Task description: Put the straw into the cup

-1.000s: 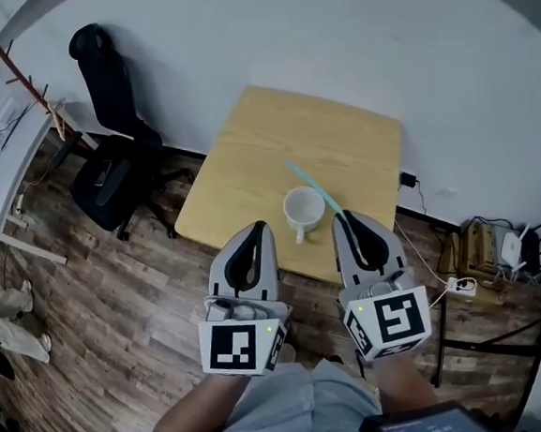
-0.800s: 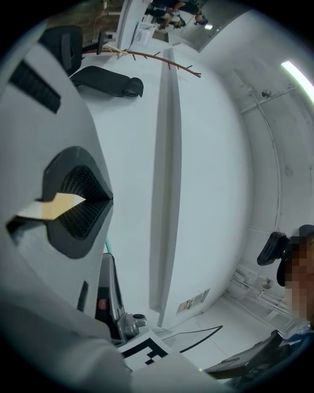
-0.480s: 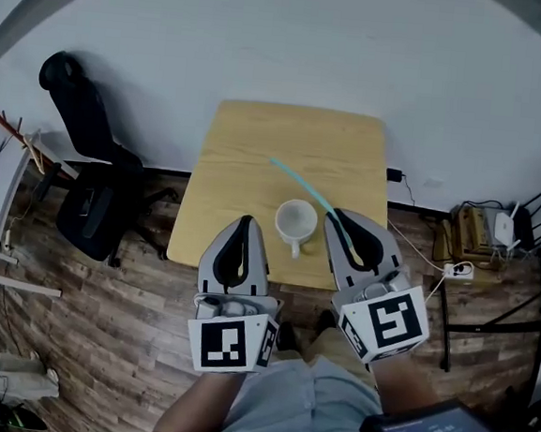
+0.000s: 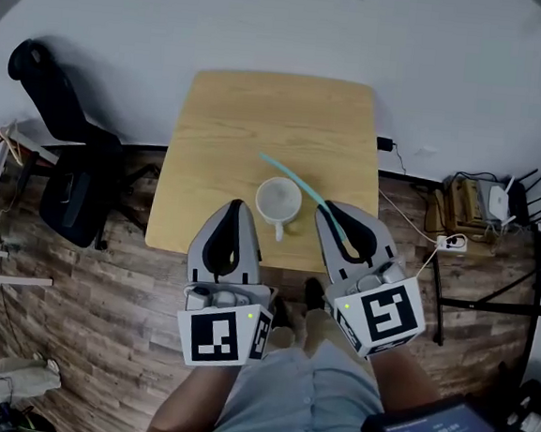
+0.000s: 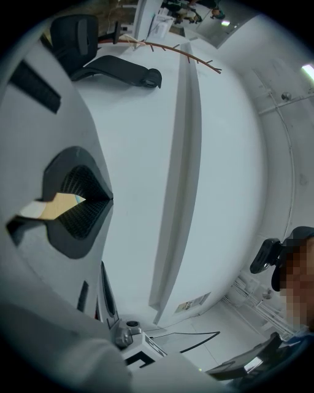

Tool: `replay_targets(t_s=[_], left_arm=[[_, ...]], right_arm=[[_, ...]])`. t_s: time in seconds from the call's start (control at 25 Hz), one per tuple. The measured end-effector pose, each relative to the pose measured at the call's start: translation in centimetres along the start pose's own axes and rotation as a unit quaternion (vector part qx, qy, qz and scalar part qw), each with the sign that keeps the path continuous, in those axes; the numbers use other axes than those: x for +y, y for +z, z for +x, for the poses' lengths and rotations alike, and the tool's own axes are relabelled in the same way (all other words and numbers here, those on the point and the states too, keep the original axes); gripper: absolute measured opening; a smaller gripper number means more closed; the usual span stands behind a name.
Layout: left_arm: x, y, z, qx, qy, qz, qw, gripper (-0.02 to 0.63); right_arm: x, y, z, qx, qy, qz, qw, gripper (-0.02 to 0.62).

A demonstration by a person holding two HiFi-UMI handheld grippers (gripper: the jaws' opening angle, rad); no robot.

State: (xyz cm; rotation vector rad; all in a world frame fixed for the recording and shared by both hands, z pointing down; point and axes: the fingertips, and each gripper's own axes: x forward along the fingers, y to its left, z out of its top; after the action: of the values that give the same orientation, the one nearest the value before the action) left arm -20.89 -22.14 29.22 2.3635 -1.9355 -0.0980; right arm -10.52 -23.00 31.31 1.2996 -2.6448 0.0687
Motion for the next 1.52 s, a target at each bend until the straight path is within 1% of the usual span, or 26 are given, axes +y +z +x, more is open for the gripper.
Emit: replay_targets(t_s=[0.44, 0.84, 1.12, 1.36, 1.52], left_arm=[[0.1, -6.1, 0.6, 0.056, 0.007, -0.013, 0.9983, -0.003], [1.2, -11.6, 0.7, 0.109, 0.020, -0.025, 0.9935, -0.003], [1.5, -13.2, 1.3, 0.123, 0.019, -0.030, 0.9917, -0.003], [2.0, -14.1, 1.6, 0.132, 0.023, -0.031, 0.9905, -0.003], [1.8, -14.1, 1.7, 0.131, 0.025, -0.030, 0.9907, -0.003]], right_arm=[[-0.2, -7.0, 0.8, 0.058, 0.015, 0.039, 0.997, 0.025], [-0.2, -12.8, 2.3, 0.106, 0.029, 0.056, 0.992, 0.025], [-0.4, -14.8, 3.4, 0.121, 0.032, 0.062, 0.990, 0.028], [0.0, -15.6, 3.9, 0.120, 0.047, 0.070, 0.989, 0.032], [0.1, -15.7, 4.3, 0.119, 0.060, 0.073, 0.988, 0.071]])
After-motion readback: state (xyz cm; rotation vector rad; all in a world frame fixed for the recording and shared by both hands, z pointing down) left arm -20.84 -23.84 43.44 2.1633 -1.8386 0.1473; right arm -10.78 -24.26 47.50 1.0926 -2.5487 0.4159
